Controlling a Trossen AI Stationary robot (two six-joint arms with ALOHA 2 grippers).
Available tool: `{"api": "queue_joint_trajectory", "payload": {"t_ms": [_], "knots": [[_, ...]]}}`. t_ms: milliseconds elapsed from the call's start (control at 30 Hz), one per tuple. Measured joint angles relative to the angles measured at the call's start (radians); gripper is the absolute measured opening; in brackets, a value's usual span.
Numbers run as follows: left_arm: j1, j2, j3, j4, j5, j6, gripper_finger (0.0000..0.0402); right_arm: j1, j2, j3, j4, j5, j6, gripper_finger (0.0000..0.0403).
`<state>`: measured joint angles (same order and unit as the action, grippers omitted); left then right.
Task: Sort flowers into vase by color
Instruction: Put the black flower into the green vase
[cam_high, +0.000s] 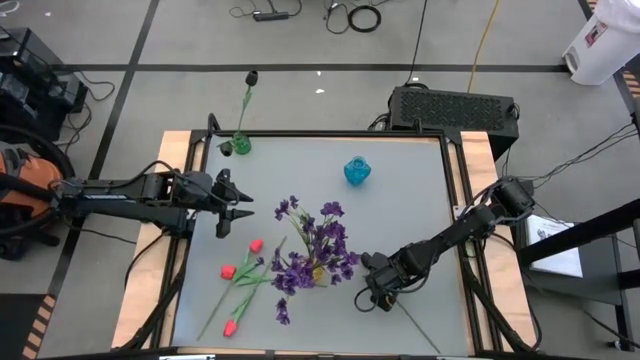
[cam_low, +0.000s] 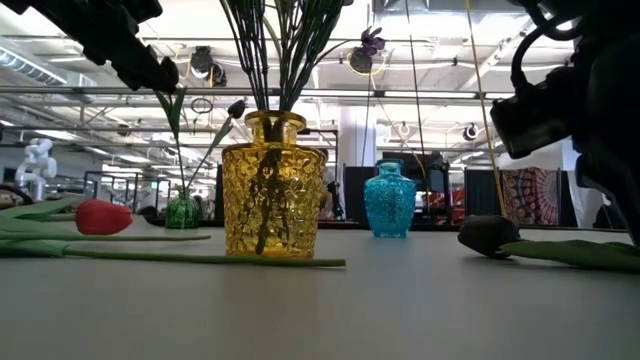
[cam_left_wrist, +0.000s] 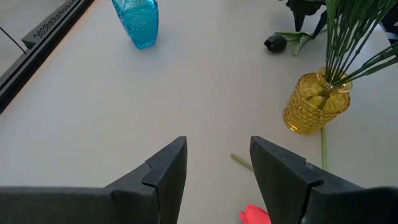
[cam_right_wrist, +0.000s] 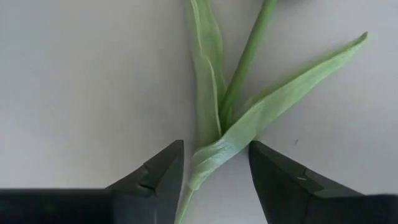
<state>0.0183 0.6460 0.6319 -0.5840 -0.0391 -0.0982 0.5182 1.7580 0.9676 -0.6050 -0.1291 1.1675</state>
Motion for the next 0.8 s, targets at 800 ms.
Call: {"api": "queue_joint_trajectory", "payload": {"t_ms": [800], "knots": [[0.0,0.0,0.0,0.0,-0.001,0.0,0.0183,0.0,0.002,0.008,0.016,-0.008,-0.002,0.0006]]}}
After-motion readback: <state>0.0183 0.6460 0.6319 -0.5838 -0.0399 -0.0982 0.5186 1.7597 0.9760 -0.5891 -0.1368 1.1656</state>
